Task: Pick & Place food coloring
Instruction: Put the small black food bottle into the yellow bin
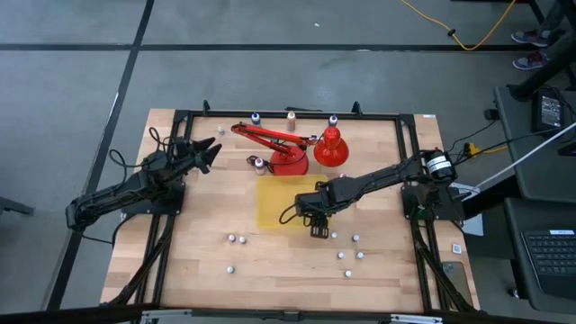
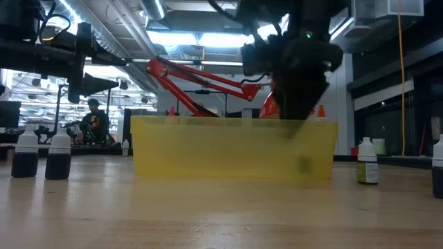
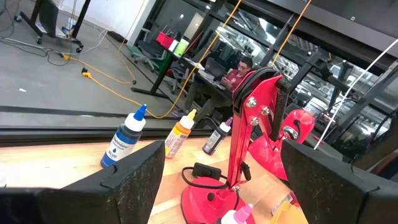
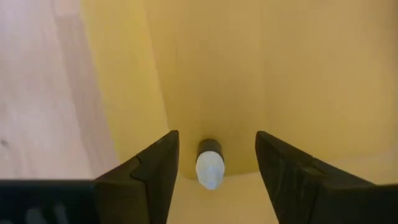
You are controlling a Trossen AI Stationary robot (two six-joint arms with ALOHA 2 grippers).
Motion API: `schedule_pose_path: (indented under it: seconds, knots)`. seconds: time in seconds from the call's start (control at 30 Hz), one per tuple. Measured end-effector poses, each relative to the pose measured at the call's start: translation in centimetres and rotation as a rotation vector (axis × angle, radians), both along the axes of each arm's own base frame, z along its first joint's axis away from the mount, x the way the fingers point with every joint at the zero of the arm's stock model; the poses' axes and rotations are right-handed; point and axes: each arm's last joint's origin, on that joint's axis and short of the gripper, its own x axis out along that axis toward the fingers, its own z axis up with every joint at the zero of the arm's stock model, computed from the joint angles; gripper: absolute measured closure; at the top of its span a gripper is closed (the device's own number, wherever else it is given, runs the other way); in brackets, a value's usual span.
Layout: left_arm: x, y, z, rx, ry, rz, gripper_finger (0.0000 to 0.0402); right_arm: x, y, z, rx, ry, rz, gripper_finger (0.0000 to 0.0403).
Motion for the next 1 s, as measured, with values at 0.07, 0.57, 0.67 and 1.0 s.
schedule_pose_path:
  seconds: [0.07, 0.57, 0.67, 1.0]
  knots:
    - [0.0, 0.0, 0.0, 0.0, 0.0, 0.0, 0.0091, 0.4, -0.1, 0.9, -0.007, -0.014, 0.012, 0.019]
    - [0.0, 0.0, 0.0, 0.0, 0.0, 0.0, 0.009, 2.3, -1.8, 12.2, -0.077, -0.164, -0.282, 0.0192]
    - [0.0, 0.0, 0.0, 0.0, 0.001, 0.0, 0.0089, 2.2, -2.3, 14.2, -0.037, -0.203, -0.455, 0.0192]
    - [0.0, 0.0, 0.0, 0.0, 0.001, 0.0, 0.0091, 1.2, -2.7, 14.0, 0.118, -0.19, -0.922, 0.0192]
